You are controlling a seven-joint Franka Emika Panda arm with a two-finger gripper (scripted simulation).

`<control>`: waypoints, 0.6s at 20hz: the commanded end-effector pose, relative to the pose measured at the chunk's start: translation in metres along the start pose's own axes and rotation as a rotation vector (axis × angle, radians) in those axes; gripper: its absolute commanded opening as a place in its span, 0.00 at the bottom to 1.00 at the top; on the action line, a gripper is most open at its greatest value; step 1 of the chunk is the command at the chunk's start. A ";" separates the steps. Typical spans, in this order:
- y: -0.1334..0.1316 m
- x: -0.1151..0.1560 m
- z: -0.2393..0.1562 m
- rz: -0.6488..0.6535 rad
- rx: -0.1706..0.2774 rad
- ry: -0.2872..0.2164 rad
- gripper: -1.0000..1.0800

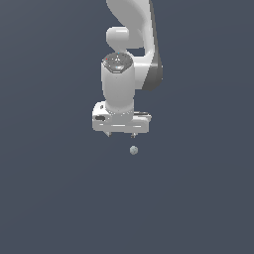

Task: Pick up the object and move it to a goal position.

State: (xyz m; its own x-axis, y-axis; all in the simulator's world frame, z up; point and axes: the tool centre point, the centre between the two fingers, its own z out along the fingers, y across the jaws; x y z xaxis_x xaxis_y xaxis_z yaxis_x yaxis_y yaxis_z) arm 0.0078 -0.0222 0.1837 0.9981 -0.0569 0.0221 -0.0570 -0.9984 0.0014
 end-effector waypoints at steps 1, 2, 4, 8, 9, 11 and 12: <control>0.000 0.000 0.000 0.000 0.000 0.000 0.96; 0.000 0.000 0.000 -0.001 0.000 0.000 0.96; -0.003 0.000 0.001 -0.012 -0.001 0.002 0.96; -0.011 0.002 0.001 -0.057 -0.006 0.008 0.96; -0.012 0.002 0.001 -0.065 -0.006 0.009 0.96; -0.013 0.002 0.001 -0.071 -0.007 0.010 0.96; -0.013 0.002 0.001 -0.071 -0.007 0.010 0.96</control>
State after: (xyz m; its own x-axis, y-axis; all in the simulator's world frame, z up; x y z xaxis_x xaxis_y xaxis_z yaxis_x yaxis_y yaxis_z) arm 0.0105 -0.0094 0.1825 0.9995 0.0102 0.0311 0.0099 -0.9999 0.0096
